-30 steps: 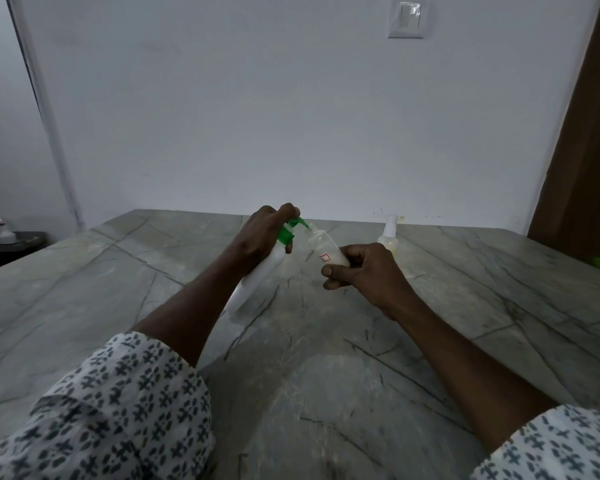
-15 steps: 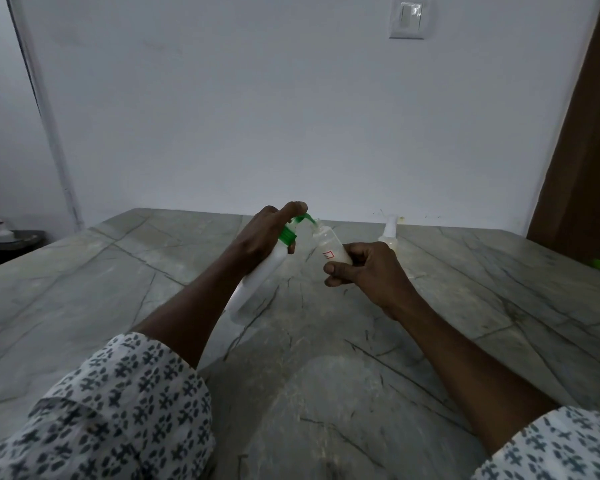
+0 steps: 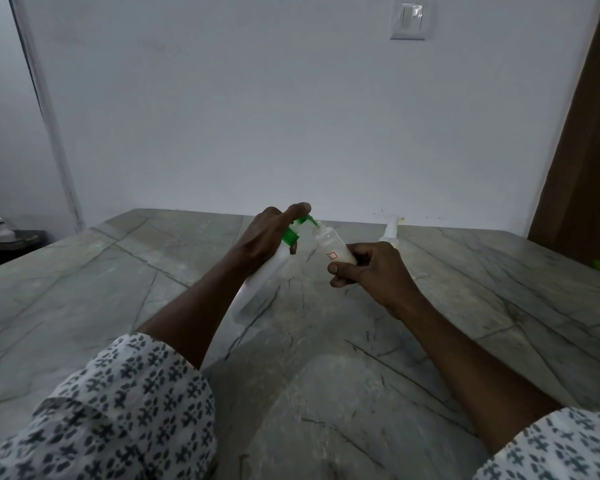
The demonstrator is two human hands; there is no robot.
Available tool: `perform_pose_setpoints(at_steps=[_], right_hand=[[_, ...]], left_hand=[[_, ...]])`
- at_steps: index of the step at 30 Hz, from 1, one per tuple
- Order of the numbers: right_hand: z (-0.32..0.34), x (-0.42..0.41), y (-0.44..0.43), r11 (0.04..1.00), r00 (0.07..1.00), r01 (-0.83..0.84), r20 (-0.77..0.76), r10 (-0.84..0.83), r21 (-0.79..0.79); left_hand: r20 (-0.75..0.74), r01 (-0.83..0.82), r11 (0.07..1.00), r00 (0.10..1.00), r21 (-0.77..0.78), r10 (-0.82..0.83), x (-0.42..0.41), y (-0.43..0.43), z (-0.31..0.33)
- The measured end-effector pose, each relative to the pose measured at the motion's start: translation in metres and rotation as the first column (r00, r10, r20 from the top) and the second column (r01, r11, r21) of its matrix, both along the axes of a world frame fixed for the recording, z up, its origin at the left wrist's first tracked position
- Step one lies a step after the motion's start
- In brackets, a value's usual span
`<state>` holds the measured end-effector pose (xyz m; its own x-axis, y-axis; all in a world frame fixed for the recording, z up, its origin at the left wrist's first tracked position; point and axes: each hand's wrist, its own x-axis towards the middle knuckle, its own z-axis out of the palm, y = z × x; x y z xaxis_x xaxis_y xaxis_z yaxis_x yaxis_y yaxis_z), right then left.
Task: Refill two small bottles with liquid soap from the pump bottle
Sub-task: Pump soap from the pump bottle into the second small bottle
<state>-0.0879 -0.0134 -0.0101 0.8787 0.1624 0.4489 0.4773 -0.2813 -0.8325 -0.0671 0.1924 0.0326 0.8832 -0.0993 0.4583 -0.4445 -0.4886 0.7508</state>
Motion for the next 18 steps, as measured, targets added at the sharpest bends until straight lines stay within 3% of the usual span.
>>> perform_pose_setpoints(at_steps=[18], right_hand=[[-0.0031, 0.0011, 0.0002, 0.999, 1.0, 0.002, 0.01, -0.002, -0.045]], left_hand=[[0.025, 0.017, 1.0, 1.0, -0.016, -0.016, 0.0005, 0.0009, -0.0011]])
